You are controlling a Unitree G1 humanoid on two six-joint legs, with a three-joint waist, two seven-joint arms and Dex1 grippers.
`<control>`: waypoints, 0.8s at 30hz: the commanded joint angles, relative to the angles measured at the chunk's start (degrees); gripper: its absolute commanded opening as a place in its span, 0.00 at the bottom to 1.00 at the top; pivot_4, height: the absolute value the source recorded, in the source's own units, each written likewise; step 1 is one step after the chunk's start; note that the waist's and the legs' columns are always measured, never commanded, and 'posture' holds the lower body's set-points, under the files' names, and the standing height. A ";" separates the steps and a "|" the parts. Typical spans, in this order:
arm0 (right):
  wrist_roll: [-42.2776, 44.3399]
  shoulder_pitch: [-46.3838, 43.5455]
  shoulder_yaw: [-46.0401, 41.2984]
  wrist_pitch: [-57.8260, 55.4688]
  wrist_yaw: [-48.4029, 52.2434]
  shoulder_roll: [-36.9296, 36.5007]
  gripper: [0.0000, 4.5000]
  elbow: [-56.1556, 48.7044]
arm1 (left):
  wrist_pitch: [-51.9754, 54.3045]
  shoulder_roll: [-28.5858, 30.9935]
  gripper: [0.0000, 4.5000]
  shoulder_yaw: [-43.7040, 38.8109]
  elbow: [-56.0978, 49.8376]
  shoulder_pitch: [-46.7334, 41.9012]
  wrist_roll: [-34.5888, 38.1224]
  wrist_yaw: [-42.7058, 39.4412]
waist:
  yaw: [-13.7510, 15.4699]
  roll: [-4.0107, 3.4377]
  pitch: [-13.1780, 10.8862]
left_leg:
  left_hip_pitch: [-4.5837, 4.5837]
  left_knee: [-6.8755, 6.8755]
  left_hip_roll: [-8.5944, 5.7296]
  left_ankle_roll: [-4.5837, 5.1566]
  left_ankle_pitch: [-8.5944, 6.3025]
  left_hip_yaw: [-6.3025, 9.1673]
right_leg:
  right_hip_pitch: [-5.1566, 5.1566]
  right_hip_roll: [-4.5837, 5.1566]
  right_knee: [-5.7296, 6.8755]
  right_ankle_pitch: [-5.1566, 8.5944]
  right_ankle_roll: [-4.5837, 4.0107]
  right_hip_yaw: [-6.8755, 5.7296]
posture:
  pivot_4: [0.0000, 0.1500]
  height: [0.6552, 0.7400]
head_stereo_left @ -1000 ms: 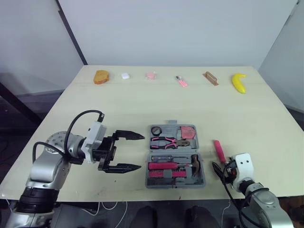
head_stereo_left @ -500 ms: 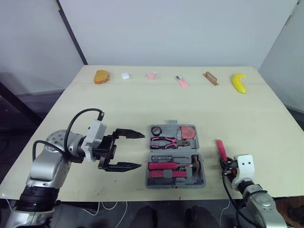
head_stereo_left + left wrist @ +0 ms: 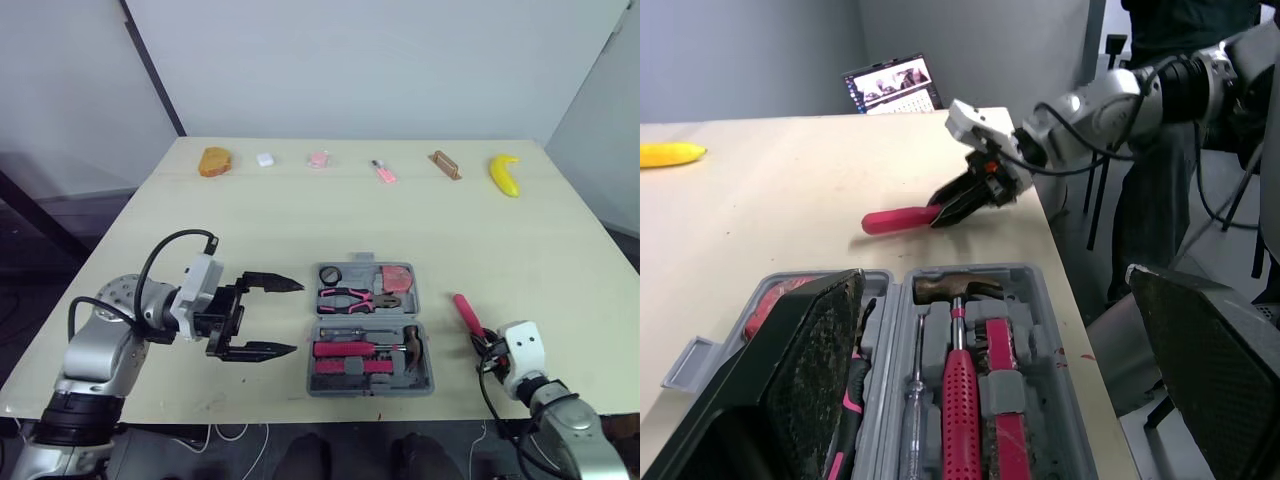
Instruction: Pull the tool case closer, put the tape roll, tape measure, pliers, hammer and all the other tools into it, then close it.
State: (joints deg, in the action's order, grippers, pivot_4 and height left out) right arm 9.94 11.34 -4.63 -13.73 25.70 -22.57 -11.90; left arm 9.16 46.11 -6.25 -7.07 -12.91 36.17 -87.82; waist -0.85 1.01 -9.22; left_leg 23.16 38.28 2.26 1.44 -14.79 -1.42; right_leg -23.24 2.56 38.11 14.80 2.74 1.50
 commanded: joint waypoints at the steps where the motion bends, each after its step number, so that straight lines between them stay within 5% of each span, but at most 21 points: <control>1: 4.08 -2.11 -0.54 -1.65 6.90 -4.61 0.08 -6.29 | -1.24 0.52 1.00 -1.24 0.24 0.14 0.57 -1.54 | -0.04 0.00 0.00 | -0.01 0.00 0.00 0.00 0.00 0.00 | 0.00 -0.01 0.01 0.00 0.00 0.00 | 1.00 1.00; 11: 5.34 -11.15 11.39 -7.74 25.42 -19.42 0.08 -14.09 | -6.13 4.16 1.00 -0.08 2.56 3.70 0.94 -4.60 | 0.08 0.02 -0.02 | 0.00 0.03 0.01 0.00 0.00 0.11 | 0.05 -0.03 -0.02 0.00 0.00 -0.10 | 1.00 1.00; 24: -3.80 -27.28 31.74 -18.94 29.22 -18.33 0.08 -18.42 | -18.10 13.87 1.00 6.96 7.48 9.17 3.12 -4.68 | 0.28 0.03 -0.06 | 0.14 0.07 0.03 0.00 0.00 0.13 | -0.01 0.01 -0.04 0.00 -0.02 -0.20 | 1.00 1.00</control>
State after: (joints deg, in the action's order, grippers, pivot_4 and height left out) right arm 7.10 -14.75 26.09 -31.69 55.36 -41.58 -28.28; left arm -7.23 59.32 0.66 0.83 -3.89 37.97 -89.23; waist -0.57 1.04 -9.28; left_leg 23.34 38.36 2.29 1.44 -14.79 -1.28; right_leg -23.30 2.57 38.07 14.80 2.72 1.28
